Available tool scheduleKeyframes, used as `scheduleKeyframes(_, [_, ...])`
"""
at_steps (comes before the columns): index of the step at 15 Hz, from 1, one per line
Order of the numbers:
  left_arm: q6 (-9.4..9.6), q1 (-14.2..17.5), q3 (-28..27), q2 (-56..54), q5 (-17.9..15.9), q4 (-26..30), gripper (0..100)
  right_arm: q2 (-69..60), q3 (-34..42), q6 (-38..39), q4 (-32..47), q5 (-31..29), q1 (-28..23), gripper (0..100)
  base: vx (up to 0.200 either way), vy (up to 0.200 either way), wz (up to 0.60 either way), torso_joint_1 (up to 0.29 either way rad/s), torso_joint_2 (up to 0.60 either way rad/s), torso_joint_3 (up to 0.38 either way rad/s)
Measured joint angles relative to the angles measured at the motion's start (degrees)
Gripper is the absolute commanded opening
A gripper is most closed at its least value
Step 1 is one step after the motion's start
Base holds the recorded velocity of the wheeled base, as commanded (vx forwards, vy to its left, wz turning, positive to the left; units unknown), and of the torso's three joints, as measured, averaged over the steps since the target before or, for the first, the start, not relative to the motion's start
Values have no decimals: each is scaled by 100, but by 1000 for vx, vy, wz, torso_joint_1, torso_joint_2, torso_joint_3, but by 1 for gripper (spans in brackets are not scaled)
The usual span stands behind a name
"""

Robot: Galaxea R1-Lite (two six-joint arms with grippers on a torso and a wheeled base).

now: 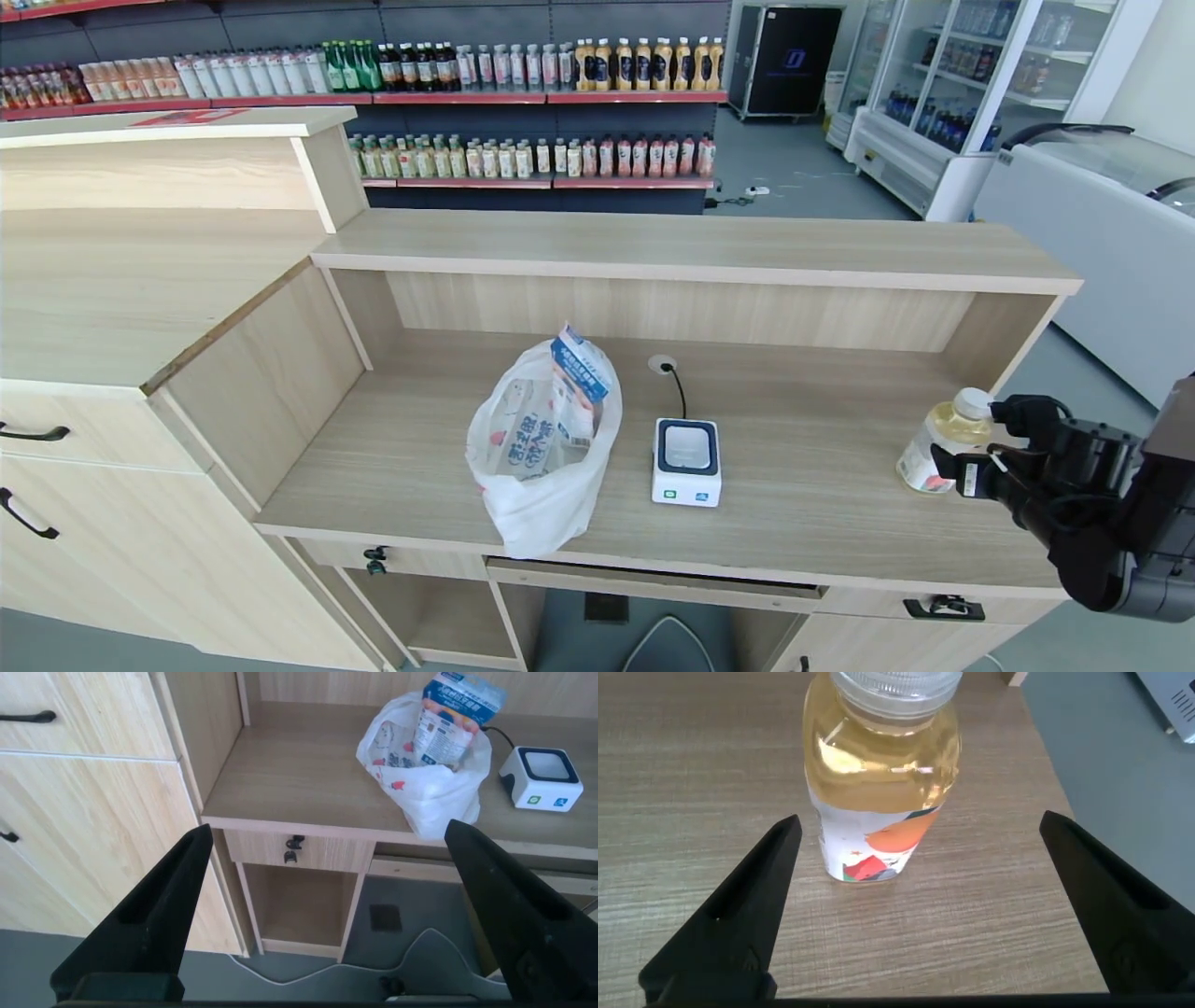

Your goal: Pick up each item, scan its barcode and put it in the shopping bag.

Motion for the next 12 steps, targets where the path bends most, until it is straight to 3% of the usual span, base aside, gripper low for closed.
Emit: scheduleKeyframes(12, [0,0,0,0,0,0,100,545,-725,88,-49,-222,177,100,0,0,0,0,0,0])
